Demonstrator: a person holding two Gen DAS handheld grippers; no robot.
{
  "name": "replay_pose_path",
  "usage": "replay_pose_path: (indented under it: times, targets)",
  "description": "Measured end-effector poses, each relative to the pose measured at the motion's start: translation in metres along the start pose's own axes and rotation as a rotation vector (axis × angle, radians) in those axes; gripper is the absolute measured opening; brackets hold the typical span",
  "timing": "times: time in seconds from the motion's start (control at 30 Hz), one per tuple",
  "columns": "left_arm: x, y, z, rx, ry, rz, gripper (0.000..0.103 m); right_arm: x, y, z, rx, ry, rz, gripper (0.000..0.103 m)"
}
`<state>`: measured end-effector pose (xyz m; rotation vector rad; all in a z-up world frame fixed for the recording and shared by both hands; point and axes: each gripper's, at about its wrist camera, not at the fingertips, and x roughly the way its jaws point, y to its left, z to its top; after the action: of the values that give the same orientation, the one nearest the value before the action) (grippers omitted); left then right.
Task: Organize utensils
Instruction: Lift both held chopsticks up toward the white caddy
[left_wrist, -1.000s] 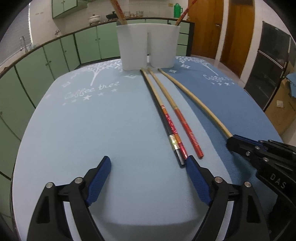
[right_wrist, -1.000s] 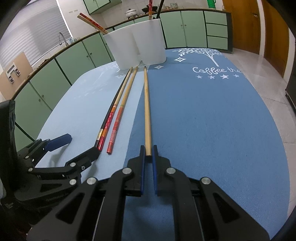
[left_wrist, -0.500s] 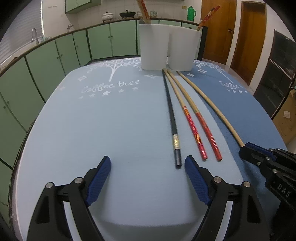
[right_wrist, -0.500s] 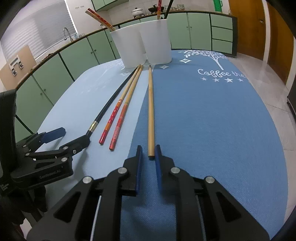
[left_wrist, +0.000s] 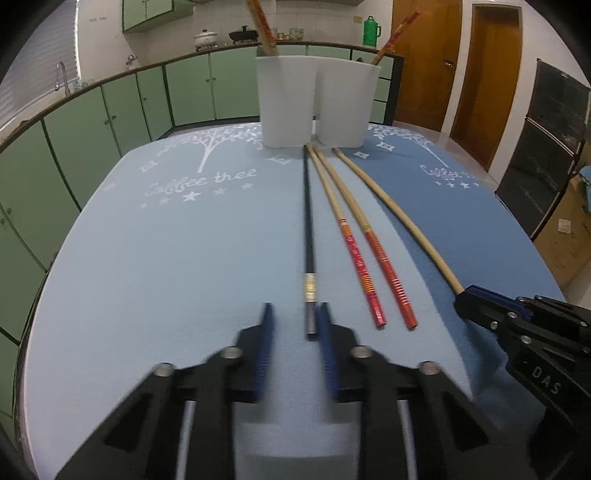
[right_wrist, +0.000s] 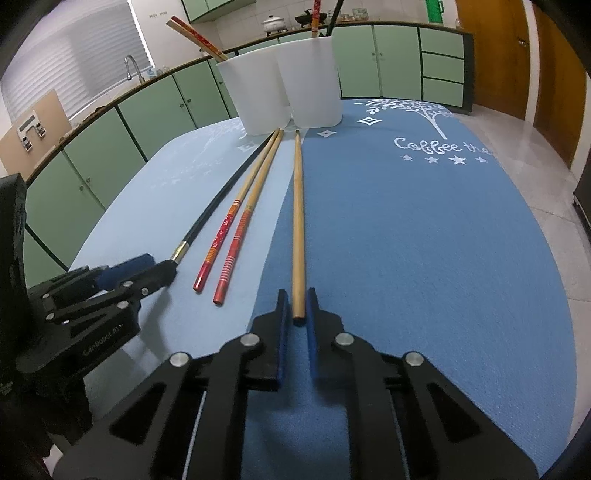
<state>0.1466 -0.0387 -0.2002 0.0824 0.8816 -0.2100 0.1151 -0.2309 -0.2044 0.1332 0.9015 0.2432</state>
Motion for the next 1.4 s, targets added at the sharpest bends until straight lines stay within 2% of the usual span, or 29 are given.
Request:
replay_pose_path:
  times: [0.03, 0.07, 0.3, 0.63, 1.03, 1.4]
  targets:
    - [0.001, -0.002, 0.000, 0.005, 0.001, -0.003, 0.008, 0.000, -0.001, 0.000, 0.003, 0.000, 0.003, 0.007]
    - [0.001, -0.005, 0.000, 0.011, 0.001, -0.006, 0.006, 0.000, -0.001, 0.000, 0.004, -0.001, 0.004, 0.007]
    - [-0.005, -0.004, 0.001, -0.003, -0.012, -0.014, 0.006, -0.002, 0.001, 0.001, -0.010, -0.008, -0.010, 0.007]
    - [-0.056, 0.005, 0.021, -0.001, -0.115, -0.012, 0.006, -0.036, 0.002, 0.019, -0.029, -0.092, -0.024, 0.007]
    - [-0.115, 0.012, 0.061, 0.003, -0.276, -0.024, 0.006, -0.086, 0.005, 0.060, -0.042, -0.211, -0.012, 0.006]
    - [-0.138, 0.011, 0.103, 0.048, -0.365, -0.049, 0.006, -0.121, 0.011, 0.111, -0.067, -0.286, 0.023, 0.006]
